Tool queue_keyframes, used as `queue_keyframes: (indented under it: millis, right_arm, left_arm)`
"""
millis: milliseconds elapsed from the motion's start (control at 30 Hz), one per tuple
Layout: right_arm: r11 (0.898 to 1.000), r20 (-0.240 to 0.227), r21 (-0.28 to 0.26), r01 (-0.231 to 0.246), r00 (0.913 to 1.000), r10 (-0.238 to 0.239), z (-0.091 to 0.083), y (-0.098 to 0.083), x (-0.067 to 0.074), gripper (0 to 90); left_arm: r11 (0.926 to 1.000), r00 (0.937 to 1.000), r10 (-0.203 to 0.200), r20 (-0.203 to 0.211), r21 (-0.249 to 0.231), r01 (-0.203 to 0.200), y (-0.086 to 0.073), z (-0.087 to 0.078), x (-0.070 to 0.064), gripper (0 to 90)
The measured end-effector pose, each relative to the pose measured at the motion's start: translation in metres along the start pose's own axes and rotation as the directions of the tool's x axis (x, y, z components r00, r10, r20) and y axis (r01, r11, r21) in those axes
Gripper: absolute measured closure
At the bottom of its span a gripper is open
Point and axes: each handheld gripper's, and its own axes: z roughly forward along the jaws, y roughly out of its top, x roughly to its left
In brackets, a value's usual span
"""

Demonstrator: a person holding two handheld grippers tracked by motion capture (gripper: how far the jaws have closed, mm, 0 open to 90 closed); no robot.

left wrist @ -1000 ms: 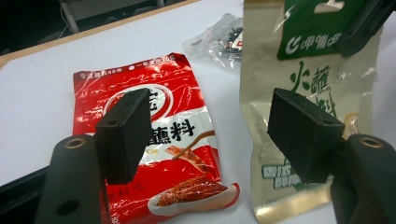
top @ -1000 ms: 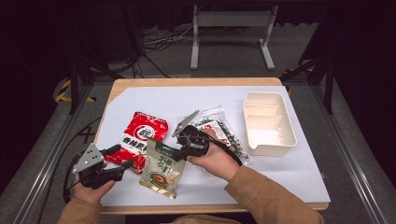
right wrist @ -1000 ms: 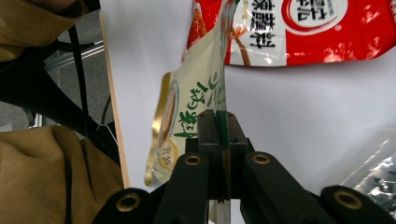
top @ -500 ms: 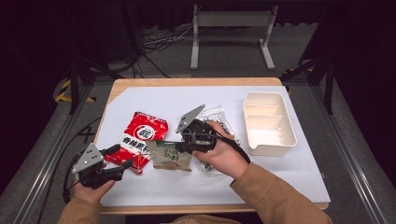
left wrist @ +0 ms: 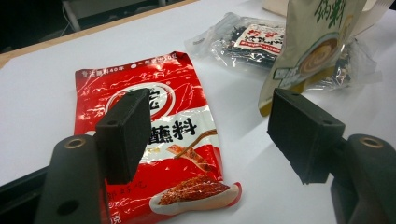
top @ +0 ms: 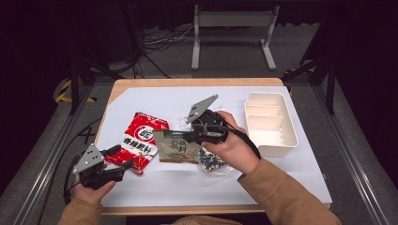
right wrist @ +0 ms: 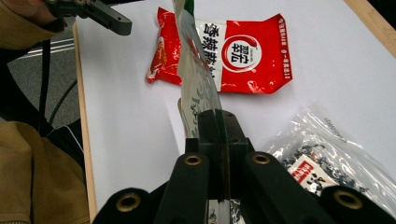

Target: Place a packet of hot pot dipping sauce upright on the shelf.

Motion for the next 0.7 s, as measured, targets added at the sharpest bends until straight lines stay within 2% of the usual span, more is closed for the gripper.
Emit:
queue_keyframes:
  millis: [433,700]
  right_arm:
    - [1.000,0.017,-0.016,-0.024,0.9996,0.024,-0.019,-0.002,-0.012,89.8]
    - [1.000,0.036,-0.011,0.020,0.9992,-0.020,-0.032,-0.004,-0.020,89.7]
  left_arm:
    - [1.0000,1.0000,-0.006,0.000,-0.001,0.006,0.000,0.000,0.001,30.9]
    - [0.9999,0.9999,-0.013,-0.001,-0.003,0.013,-0.001,0.000,0.001,30.8]
